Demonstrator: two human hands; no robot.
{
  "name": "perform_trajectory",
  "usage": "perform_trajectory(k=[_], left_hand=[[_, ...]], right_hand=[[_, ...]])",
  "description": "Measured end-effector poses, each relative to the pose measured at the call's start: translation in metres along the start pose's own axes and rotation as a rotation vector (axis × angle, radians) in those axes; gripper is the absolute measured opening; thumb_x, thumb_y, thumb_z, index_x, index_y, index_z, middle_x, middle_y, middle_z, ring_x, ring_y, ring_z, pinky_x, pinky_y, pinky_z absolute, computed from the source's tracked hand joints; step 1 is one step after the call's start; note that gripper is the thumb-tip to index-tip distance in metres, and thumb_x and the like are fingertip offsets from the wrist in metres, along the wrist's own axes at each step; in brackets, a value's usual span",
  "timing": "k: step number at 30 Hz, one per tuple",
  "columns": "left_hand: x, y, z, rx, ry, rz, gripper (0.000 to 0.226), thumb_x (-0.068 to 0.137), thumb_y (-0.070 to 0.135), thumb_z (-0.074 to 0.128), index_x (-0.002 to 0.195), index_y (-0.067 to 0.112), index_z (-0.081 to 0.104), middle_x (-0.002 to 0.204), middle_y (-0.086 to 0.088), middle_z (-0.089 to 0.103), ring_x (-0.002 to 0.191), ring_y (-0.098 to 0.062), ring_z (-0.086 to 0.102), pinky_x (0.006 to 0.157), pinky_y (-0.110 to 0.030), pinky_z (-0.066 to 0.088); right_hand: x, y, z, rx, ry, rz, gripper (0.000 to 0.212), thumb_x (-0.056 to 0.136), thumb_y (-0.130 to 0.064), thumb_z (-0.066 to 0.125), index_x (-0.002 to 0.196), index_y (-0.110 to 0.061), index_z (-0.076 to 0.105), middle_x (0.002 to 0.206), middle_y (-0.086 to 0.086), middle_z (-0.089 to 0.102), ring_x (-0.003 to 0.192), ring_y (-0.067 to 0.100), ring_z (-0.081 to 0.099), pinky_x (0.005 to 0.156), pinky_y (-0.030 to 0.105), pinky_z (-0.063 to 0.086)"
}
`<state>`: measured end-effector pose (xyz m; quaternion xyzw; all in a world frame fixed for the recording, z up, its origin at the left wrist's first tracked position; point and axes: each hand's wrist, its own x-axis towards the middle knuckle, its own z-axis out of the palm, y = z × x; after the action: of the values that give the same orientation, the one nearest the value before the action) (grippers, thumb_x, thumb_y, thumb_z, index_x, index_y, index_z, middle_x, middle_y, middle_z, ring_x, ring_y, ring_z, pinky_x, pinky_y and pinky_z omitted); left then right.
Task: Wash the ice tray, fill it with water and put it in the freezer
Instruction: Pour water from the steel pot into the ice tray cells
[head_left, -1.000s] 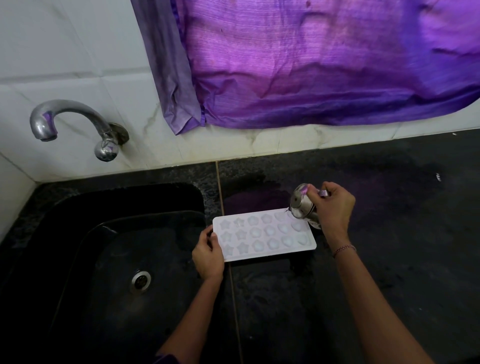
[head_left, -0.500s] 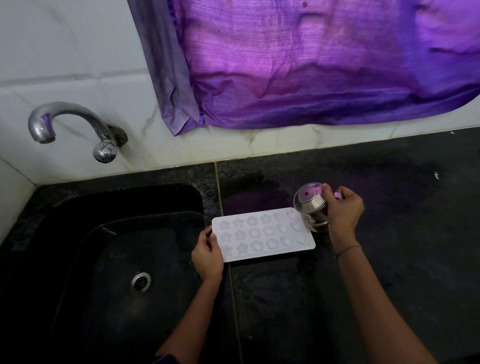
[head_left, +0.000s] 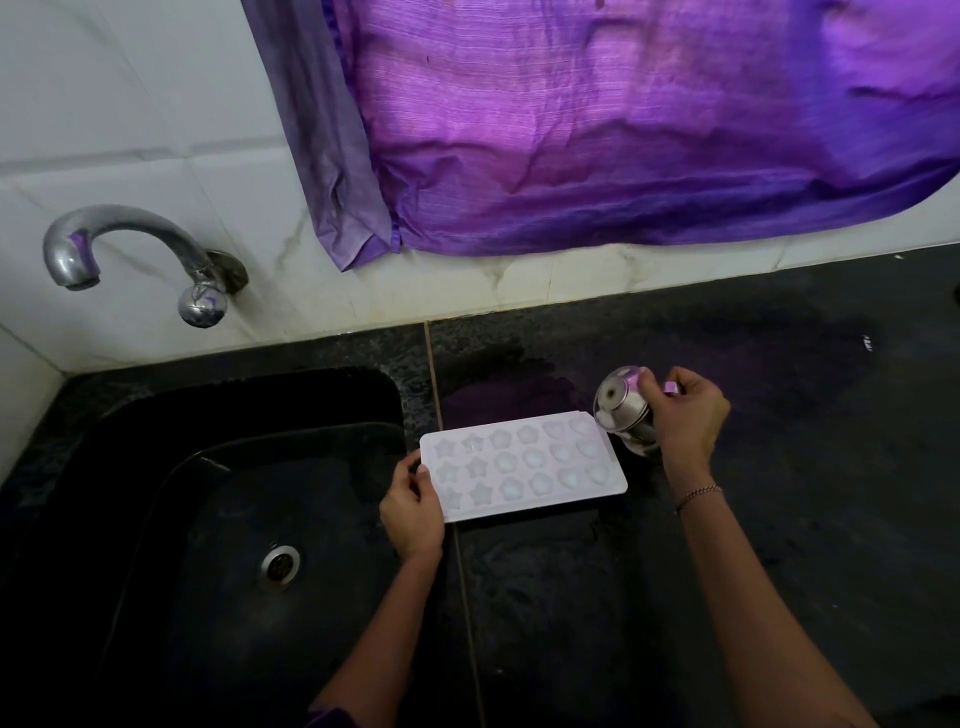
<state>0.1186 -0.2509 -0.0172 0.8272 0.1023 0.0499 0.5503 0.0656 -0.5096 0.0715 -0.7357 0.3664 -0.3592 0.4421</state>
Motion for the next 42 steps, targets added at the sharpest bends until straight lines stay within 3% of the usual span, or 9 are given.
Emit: perform_trajectory(k=[6, 12, 21, 25, 27, 34, 42], left_hand=[[0.001, 0.000, 0.000, -0.011, -0.003, -0.010, 0.023, 0.094, 0.016, 0.052, 0.113, 0.017, 0.066, 0.077, 0.001, 0.060, 0.077, -0.019, 0.059, 0.070, -0.032, 0.048], [0.000, 0.000, 0.000, -0.021, -0.002, -0.014, 0.023, 0.094, 0.017, 0.052, 0.113, 0.017, 0.066, 0.083, -0.002, 0.064, 0.079, -0.020, 0.060, 0.071, -0.031, 0.048], [-0.001, 0.000, 0.000, -0.022, -0.003, -0.009, 0.024, 0.095, 0.017, 0.052, 0.114, 0.015, 0.065, 0.086, -0.005, 0.066, 0.079, -0.019, 0.060, 0.069, -0.028, 0.045], [0.000, 0.000, -0.001, -0.016, -0.006, -0.010, 0.024, 0.095, 0.016, 0.052, 0.115, 0.015, 0.065, 0.086, -0.006, 0.066, 0.079, -0.020, 0.060, 0.068, -0.028, 0.044], [0.000, 0.001, -0.001, -0.018, -0.004, -0.012, 0.024, 0.095, 0.016, 0.052, 0.114, 0.015, 0.065, 0.084, -0.003, 0.064, 0.079, -0.020, 0.060, 0.068, -0.027, 0.043], [0.000, 0.001, -0.001, -0.018, -0.005, -0.007, 0.024, 0.095, 0.015, 0.052, 0.115, 0.013, 0.065, 0.088, -0.003, 0.065, 0.081, -0.016, 0.058, 0.071, -0.026, 0.043], [0.000, 0.000, 0.000, -0.029, -0.006, -0.017, 0.024, 0.094, 0.017, 0.052, 0.115, 0.015, 0.065, 0.089, -0.009, 0.068, 0.083, -0.022, 0.061, 0.072, -0.031, 0.048]], right_hand=[[-0.002, -0.002, 0.000, -0.030, -0.029, -0.056, 0.043, 0.079, -0.008, 0.068, 0.050, -0.011, 0.036, 0.048, 0.001, 0.033, 0.048, 0.008, 0.026, 0.040, 0.012, 0.025], [-0.003, 0.000, -0.001, -0.075, -0.039, -0.122, 0.037, 0.077, -0.007, 0.069, 0.054, 0.004, 0.042, 0.052, 0.008, 0.035, 0.050, 0.009, 0.026, 0.046, 0.025, 0.024], [-0.004, 0.004, -0.001, -0.085, -0.030, -0.126, 0.038, 0.077, -0.008, 0.069, 0.052, -0.003, 0.040, 0.051, 0.003, 0.035, 0.051, 0.009, 0.027, 0.049, 0.025, 0.026], [-0.003, 0.005, -0.002, -0.077, -0.011, -0.051, 0.039, 0.079, -0.011, 0.068, 0.052, -0.006, 0.040, 0.051, 0.002, 0.034, 0.049, 0.009, 0.026, 0.046, 0.021, 0.024], [-0.001, 0.008, -0.003, -0.047, 0.006, 0.012, 0.038, 0.080, -0.015, 0.068, 0.055, 0.000, 0.044, 0.054, 0.008, 0.036, 0.052, 0.012, 0.028, 0.048, 0.025, 0.025], [0.006, 0.015, -0.010, 0.085, 0.019, 0.114, 0.038, 0.081, -0.018, 0.068, 0.055, -0.009, 0.042, 0.054, 0.004, 0.036, 0.055, 0.014, 0.032, 0.053, 0.027, 0.029], [0.008, 0.011, -0.022, 0.125, -0.082, 0.005, 0.047, 0.081, -0.014, 0.070, 0.050, -0.015, 0.034, 0.049, 0.001, 0.031, 0.047, 0.003, 0.027, 0.047, 0.022, 0.027]])
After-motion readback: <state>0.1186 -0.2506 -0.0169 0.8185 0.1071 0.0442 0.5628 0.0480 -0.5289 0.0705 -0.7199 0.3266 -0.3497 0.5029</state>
